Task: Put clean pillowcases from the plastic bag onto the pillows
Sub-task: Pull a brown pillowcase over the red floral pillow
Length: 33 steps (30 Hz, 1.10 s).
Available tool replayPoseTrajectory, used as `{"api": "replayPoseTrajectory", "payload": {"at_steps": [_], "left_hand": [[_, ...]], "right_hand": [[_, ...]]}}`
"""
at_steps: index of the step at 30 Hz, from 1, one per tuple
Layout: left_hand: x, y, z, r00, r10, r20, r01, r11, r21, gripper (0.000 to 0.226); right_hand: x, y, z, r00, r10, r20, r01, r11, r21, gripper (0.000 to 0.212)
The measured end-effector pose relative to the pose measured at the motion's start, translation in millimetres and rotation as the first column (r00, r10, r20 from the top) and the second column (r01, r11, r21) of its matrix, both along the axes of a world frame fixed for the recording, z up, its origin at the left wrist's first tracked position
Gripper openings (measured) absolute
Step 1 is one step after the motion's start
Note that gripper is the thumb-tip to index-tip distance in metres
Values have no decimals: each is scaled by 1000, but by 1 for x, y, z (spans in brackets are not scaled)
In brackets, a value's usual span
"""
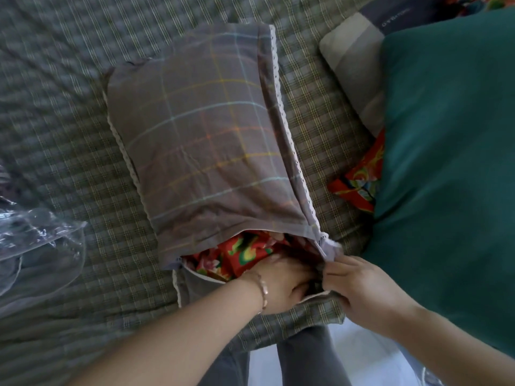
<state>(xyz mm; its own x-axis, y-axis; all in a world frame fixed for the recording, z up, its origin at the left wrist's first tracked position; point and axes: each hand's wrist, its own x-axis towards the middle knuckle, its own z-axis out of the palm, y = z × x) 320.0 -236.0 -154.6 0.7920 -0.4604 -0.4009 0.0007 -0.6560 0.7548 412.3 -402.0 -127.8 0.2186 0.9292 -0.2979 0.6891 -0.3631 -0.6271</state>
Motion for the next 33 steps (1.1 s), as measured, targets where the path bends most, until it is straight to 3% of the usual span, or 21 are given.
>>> {"api": "replayPoseTrajectory", "payload": {"at_steps": [2, 4, 5, 7, 9, 10, 12, 13, 14, 16, 18, 20, 23, 25, 26, 28, 30, 31, 33], "left_hand": [[25, -15, 1, 990, -66, -124, 88, 979, 185, 33], [49, -28, 0, 925, -69, -375, 161, 962, 222, 35], [56, -33, -7, 875, -12, -484, 120, 974, 191, 34], [58, -33, -16, 785, 164, -597, -123, 986, 110, 34], [41, -16, -16, 757, 369, -539, -421, 907, 29, 32], [26, -4, -10, 758, 440, -481, -490, 872, 26, 32], [-11, 20, 0, 834, 478, -275, -470, 877, 100, 33], [-30, 31, 4, 875, 474, -92, -453, 872, 184, 34], [-46, 41, 8, 888, 448, 102, -459, 846, 273, 34], [-67, 51, 4, 844, 442, 303, -532, 755, 383, 31], [-65, 51, -4, 801, 522, 292, -598, 708, 375, 34], [-49, 39, -10, 834, 515, 196, -551, 772, 318, 38], [-12, -2, -21, 966, 228, -119, -168, 910, 379, 41], [13, -18, -25, 910, 142, -389, 26, 919, 394, 48], [25, -20, -24, 891, 111, -441, 76, 920, 384, 49], [31, -15, -19, 914, 158, -373, -38, 950, 309, 45], [9, -4, -11, 919, 359, -161, -337, 929, 152, 43], [-14, 3, -3, 906, 415, -84, -408, 909, 84, 43], [-61, 12, 5, 917, 397, 50, -400, 912, 94, 37]], "right_hand": [[0, 2, -5, 1000, -2, -11, 2, 1000, 20, 14], [1, 2, -10, 1000, -23, -13, 23, 999, 31, 9], [2, 0, -14, 999, -32, -11, 33, 999, 43, 9], [7, -4, -17, 997, -80, -11, 81, 996, 40, 7], [15, -6, -18, 991, -131, 26, 131, 991, 5, 9], [17, -5, -17, 989, -144, 44, 145, 989, -26, 13], [17, -4, -15, 988, -143, 62, 147, 987, -62, 22], [16, -2, -14, 990, -126, 66, 130, 990, -60, 24], [15, 0, -12, 992, -105, 69, 109, 992, -61, 24], [12, 6, -10, 994, -81, 80, 85, 995, -54, 23], [9, 9, -10, 993, -94, 66, 97, 995, -40, 22], [4, 11, -9, 992, -116, 53, 118, 992, -36, 23], [-2, 12, -12, 991, -101, 86, 106, 992, -62, 27], [-2, 15, -18, 990, -101, 98, 111, 989, -95, 36], [-1, 17, -22, 990, -93, 102, 104, 988, -112, 37], [2, 23, -24, 989, -16, 146, 41, 985, -167, 29], [4, 28, -20, 987, 75, 141, -44, 977, -210, 15], [6, 31, -18, 990, 92, 104, -71, 980, -185, 14], [14, 34, -13, 991, 108, 83, -98, 989, -114, 9]]}}
